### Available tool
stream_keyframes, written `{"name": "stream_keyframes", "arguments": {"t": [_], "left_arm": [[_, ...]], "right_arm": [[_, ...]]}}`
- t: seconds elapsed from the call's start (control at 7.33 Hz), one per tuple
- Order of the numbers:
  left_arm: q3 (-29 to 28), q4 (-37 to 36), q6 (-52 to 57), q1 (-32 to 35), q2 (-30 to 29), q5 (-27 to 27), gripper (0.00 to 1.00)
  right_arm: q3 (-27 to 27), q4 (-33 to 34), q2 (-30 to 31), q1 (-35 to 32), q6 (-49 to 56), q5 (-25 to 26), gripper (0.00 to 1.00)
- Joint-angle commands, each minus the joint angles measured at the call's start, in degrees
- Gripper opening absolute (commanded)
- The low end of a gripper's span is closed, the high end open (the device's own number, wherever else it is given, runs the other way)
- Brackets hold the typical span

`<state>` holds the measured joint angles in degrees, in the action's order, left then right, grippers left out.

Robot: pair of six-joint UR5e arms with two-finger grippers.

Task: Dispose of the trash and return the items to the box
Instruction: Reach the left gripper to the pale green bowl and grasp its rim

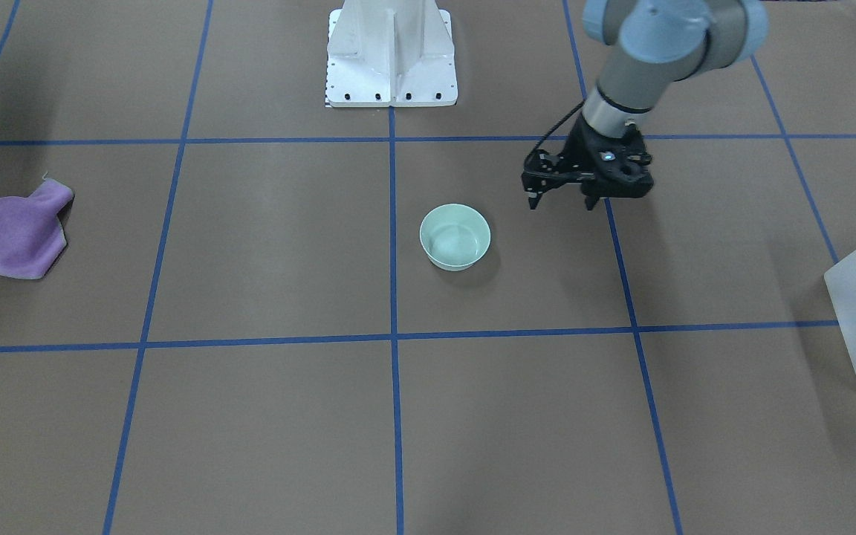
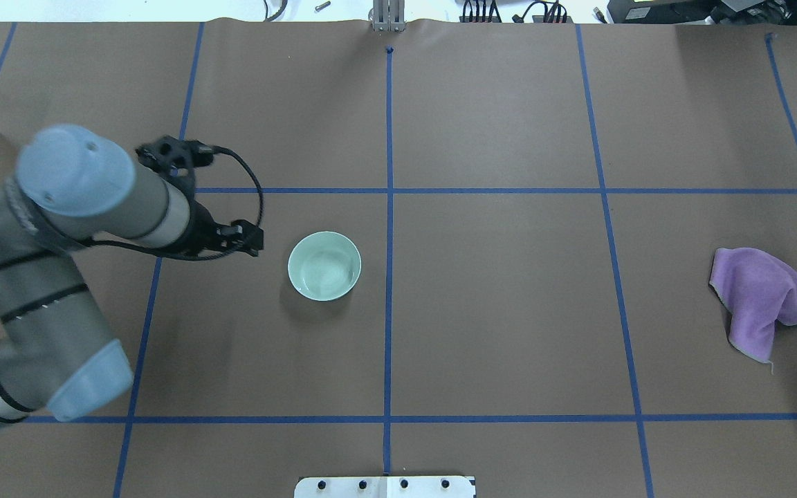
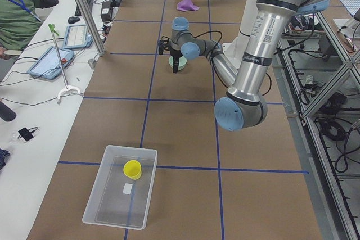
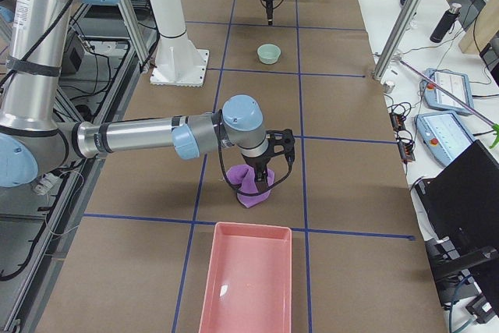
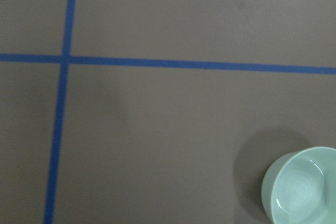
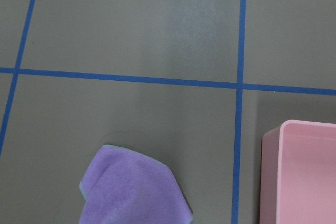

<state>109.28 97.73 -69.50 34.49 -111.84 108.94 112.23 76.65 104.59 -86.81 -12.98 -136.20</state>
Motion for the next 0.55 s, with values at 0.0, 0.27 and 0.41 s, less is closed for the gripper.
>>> {"name": "stream_keyframes", "arguments": {"t": [0.0,0.27,0.41], "left_arm": [[-6.6,3.58,-4.5,-7.76,-3.38,-7.06,0.99],[-9.51,7.55,-5.9,-7.86,-3.65,-7.07,0.84],[-10.74,8.17,-6.17,-7.86,-4.34,-7.07,0.67]], "right_arm": [[0.0,-0.01,0.0,0.07,-0.03,0.06,1.0],[0.0,-0.01,0.0,0.07,0.06,0.06,1.0],[0.0,-0.01,0.0,0.07,0.06,0.06,1.0]]}}
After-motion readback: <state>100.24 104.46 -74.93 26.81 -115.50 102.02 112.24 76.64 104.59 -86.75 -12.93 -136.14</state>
